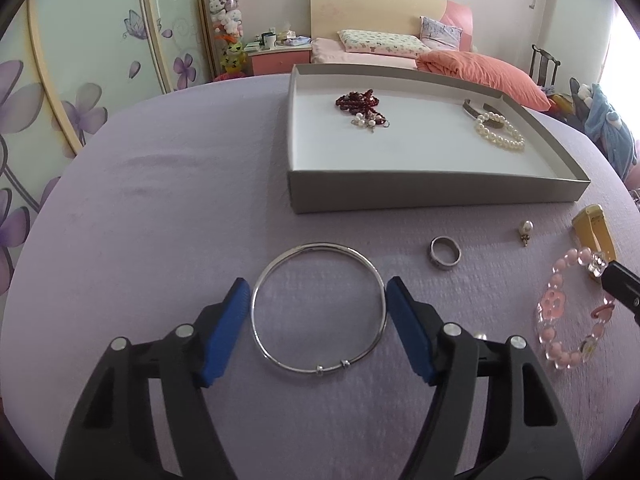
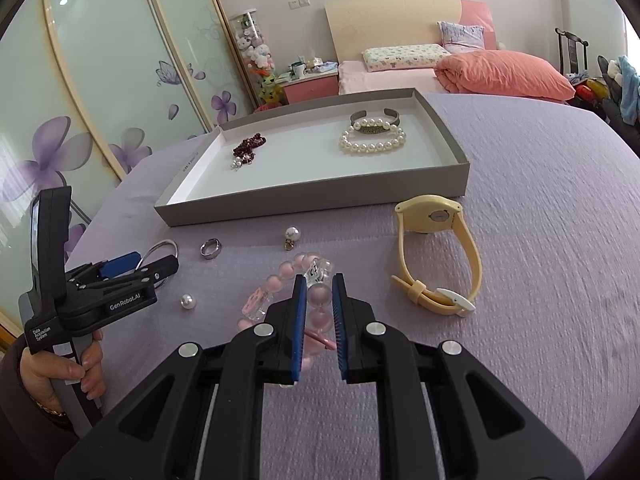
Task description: Organize jewelry
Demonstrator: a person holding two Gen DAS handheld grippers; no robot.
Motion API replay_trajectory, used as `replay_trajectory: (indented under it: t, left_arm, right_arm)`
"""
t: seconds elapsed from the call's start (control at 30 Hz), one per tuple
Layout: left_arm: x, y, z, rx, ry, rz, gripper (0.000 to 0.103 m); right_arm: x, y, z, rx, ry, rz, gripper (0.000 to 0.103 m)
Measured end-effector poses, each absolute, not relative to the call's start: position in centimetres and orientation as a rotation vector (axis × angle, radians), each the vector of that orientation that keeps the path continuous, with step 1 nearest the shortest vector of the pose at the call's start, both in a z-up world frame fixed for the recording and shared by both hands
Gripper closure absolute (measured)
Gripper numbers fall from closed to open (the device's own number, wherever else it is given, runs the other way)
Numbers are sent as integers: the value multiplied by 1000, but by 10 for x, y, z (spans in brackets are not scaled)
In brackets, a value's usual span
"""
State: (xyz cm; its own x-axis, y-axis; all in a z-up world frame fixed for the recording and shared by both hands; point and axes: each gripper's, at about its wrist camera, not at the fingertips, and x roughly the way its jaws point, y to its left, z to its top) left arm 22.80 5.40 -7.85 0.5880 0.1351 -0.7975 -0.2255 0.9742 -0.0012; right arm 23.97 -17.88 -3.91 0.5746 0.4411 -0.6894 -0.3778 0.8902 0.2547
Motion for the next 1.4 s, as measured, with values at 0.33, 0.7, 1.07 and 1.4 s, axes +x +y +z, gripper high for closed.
replay_trajectory:
  t: [0.33, 0.7, 1.07, 1.4]
  left_arm:
    - [200, 61, -55, -115, 859, 207, 33]
    - [178, 46, -17, -83, 744, 166, 33]
    - [174, 37, -2, -86, 697, 141, 33]
    - [186, 41, 16, -91, 628, 146, 33]
  right_arm:
    - [228, -172, -18, 75, 781, 524, 90]
    - [220, -169, -3, 69, 745, 541, 90]
    - [220, -171, 12, 65, 707, 550, 90]
    - [243, -169, 48, 30, 616, 511, 90]
